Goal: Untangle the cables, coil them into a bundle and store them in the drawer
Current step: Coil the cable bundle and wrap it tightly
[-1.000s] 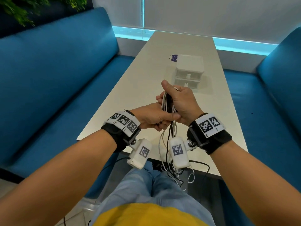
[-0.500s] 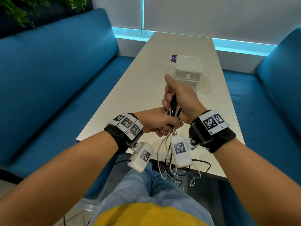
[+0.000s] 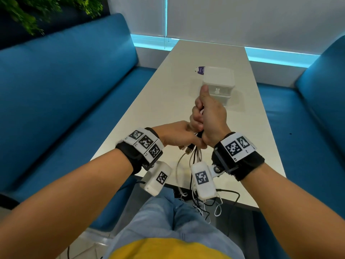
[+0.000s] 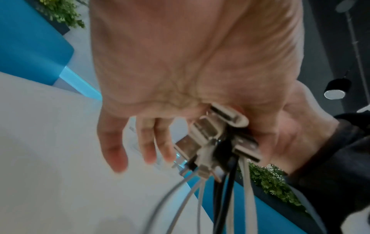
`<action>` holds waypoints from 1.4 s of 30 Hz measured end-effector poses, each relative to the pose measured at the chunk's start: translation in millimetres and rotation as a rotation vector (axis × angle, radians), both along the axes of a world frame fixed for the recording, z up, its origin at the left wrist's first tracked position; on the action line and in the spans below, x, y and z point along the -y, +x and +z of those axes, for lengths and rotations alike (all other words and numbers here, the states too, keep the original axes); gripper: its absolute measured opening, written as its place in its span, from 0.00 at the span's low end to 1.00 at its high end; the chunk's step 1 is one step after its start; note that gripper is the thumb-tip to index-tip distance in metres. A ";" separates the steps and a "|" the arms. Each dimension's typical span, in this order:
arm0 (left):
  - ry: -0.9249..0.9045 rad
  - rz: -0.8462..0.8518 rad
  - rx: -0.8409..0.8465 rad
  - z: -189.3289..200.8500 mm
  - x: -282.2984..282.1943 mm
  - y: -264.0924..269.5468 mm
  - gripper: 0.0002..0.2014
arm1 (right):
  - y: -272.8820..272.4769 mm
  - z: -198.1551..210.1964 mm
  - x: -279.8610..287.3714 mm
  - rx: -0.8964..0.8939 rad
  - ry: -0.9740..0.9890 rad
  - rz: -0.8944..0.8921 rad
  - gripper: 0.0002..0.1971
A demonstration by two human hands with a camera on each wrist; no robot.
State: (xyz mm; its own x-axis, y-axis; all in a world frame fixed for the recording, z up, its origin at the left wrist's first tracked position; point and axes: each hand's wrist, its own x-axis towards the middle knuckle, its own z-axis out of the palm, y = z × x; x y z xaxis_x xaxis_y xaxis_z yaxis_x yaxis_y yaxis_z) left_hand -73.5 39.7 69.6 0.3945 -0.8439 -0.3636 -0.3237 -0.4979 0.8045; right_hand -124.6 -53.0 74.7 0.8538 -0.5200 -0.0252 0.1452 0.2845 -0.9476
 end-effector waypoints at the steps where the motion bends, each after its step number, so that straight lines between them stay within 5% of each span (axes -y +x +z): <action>1: -0.030 0.002 0.018 1.9 -0.1 0.1 0.07 | 0.9 0.0 -1.6 0.000 -0.002 0.010 0.26; 6: -0.216 0.122 -0.177 -9.7 1.9 -3.0 0.09 | 3.4 3.4 -3.4 0.014 0.024 0.027 0.26; 8: -0.225 0.146 -0.259 -15.2 5.1 -6.3 0.02 | 3.3 4.4 -2.1 0.005 0.030 0.015 0.27; 13: -0.175 0.127 -0.368 -14.7 9.4 -11.6 0.26 | 0.2 5.8 3.1 -0.010 0.027 0.035 0.27; 16: -0.154 0.113 -0.383 -11.5 8.0 -11.7 0.31 | -4.7 11.2 5.2 -0.035 0.024 0.133 0.28; 26: -0.120 0.130 -0.380 -17.2 1.3 -10.2 0.23 | 2.7 5.6 -7.5 -0.054 -0.012 0.036 0.30; 37: -0.165 0.205 -0.363 -24.7 5.4 -13.6 0.26 | 0.0 -2.0 -5.2 -0.065 -0.243 0.026 0.30; 42: -0.298 0.494 -0.454 -27.8 -0.1 3.9 0.18 | -8.0 -16.8 21.9 -0.081 -0.369 -0.009 0.30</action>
